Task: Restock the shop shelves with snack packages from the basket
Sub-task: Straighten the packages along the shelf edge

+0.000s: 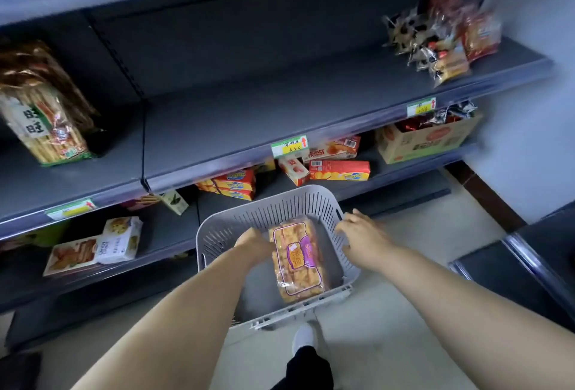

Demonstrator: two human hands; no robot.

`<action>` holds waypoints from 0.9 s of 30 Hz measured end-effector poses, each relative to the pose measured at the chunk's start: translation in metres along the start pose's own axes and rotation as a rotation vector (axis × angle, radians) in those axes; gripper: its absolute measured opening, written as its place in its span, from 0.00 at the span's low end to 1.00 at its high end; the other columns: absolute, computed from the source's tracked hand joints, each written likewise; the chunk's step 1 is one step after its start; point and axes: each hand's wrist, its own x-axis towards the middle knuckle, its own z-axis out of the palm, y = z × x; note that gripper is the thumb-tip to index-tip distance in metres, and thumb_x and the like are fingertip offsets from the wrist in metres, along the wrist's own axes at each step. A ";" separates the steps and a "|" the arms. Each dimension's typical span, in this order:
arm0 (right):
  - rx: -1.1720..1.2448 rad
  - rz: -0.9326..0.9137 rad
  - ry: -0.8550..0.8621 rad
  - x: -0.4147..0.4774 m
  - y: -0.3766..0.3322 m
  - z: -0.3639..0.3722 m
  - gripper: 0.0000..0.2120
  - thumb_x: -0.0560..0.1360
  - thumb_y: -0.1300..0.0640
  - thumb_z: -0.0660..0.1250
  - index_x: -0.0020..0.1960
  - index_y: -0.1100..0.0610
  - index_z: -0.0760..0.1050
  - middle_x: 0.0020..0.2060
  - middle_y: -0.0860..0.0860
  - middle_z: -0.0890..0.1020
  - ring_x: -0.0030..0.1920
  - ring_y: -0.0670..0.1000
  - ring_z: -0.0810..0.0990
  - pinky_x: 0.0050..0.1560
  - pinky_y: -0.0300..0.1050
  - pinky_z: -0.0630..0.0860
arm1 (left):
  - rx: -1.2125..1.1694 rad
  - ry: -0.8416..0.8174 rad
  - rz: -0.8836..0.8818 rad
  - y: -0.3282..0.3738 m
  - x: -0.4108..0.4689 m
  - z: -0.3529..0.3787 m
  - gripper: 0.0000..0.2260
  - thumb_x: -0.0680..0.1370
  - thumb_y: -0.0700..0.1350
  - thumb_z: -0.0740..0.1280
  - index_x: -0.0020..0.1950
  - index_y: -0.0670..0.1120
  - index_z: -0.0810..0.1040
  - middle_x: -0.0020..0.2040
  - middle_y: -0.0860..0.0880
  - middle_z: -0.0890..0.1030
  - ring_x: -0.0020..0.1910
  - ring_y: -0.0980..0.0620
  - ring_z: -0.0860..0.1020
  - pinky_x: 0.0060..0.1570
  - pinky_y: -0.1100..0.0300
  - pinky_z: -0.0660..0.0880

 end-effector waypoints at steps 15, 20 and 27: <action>-0.141 -0.052 -0.036 0.071 -0.009 0.081 0.28 0.52 0.57 0.82 0.52 0.57 0.82 0.53 0.57 0.83 0.63 0.60 0.78 0.68 0.63 0.69 | -0.052 -0.238 -0.348 -0.056 0.104 0.085 0.23 0.82 0.53 0.61 0.69 0.38 0.70 0.57 0.42 0.79 0.54 0.43 0.80 0.43 0.56 0.74; -0.120 -0.033 -0.123 0.069 -0.005 0.096 0.26 0.78 0.59 0.62 0.75 0.54 0.62 0.76 0.54 0.60 0.79 0.55 0.49 0.77 0.52 0.38 | -0.087 -0.305 -0.395 -0.067 0.118 0.113 0.17 0.82 0.44 0.58 0.69 0.40 0.72 0.64 0.36 0.77 0.64 0.38 0.76 0.61 0.46 0.75; -0.014 -0.030 0.001 0.059 0.010 0.116 0.26 0.47 0.62 0.82 0.45 0.55 0.83 0.47 0.55 0.84 0.54 0.60 0.84 0.55 0.56 0.77 | -0.103 -0.167 -0.451 -0.084 0.125 0.130 0.14 0.79 0.51 0.66 0.54 0.42 0.83 0.47 0.42 0.84 0.52 0.41 0.82 0.50 0.51 0.79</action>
